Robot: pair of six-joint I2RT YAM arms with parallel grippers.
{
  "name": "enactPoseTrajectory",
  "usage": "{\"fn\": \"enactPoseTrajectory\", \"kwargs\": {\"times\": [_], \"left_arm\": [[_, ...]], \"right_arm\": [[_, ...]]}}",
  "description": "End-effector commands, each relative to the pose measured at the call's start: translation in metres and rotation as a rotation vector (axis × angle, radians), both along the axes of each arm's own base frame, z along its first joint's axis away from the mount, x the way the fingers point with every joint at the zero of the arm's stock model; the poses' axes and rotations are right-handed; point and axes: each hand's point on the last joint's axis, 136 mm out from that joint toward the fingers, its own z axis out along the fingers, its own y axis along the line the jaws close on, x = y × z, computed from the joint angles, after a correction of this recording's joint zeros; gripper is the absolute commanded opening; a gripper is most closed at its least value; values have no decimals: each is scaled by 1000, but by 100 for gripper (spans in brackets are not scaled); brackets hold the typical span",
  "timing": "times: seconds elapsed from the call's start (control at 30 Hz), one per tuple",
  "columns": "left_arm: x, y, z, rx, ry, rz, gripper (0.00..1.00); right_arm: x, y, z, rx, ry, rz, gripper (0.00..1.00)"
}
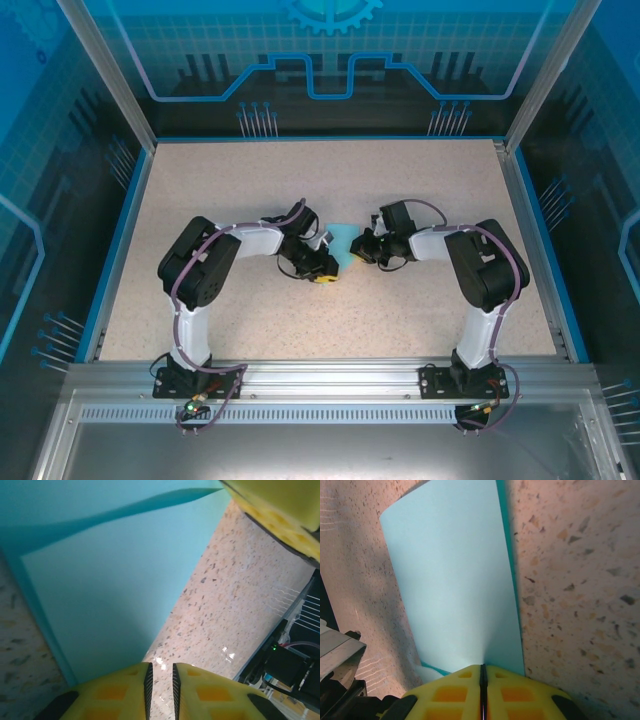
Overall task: Fold a paper plane with a square sheet of paper (pick it up from the middle)
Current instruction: Third fold the triangle at the center of the table.
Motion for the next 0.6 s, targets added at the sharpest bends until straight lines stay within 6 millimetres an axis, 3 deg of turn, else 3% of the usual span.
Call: {"fn": "enactPoseTrajectory", "kwargs": {"times": [0.0,0.27,0.57], "left_arm": [[-3,10,-9,56,4,-19,21],[-6,21,-19,60,36,8,18],[-7,26,-24,32,79,40,13]], "right_arm": [[-15,-6,-29,-71,78,11,10],[-11,-3,-18,-57,55,22,10],[-6,21,42,-13,-90,104,13]]}}
